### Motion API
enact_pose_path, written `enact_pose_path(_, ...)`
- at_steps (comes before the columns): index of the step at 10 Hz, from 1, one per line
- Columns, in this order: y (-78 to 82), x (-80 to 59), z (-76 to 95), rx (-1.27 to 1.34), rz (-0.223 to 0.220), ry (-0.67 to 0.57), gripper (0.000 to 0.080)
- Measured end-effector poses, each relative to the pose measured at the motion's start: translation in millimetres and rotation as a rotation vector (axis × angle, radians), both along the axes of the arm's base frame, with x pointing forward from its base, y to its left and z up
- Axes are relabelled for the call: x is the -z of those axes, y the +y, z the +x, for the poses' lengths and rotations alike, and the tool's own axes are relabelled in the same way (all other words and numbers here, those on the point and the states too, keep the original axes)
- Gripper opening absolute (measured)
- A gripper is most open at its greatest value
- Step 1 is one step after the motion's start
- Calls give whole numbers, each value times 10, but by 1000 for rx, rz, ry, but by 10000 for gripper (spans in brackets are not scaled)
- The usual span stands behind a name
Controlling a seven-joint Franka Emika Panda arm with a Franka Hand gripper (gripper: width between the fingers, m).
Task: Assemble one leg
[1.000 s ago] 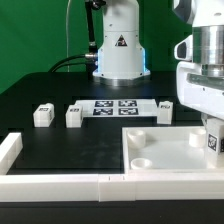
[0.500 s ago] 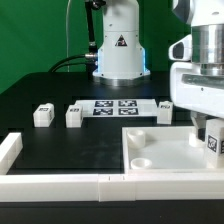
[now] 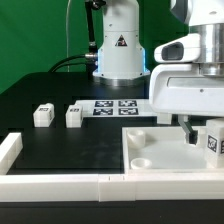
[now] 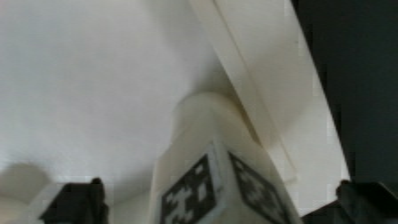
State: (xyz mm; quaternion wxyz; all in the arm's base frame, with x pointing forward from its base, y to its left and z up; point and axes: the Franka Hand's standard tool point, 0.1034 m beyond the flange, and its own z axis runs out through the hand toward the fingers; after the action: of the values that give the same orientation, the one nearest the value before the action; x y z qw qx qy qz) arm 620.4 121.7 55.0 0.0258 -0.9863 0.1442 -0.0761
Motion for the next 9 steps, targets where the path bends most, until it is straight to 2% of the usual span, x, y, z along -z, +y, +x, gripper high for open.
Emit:
enact_pose_path(3, -39, -1, 10, -238, -47, -6, 649)
enact_pose_path(4, -55, -4, 19, -349, -76, -12, 649)
enact_pose_path(7, -70, 2, 19, -375, -85, -11, 637)
enact_pose_path(9, -70, 4, 19, -375, -85, -11, 280)
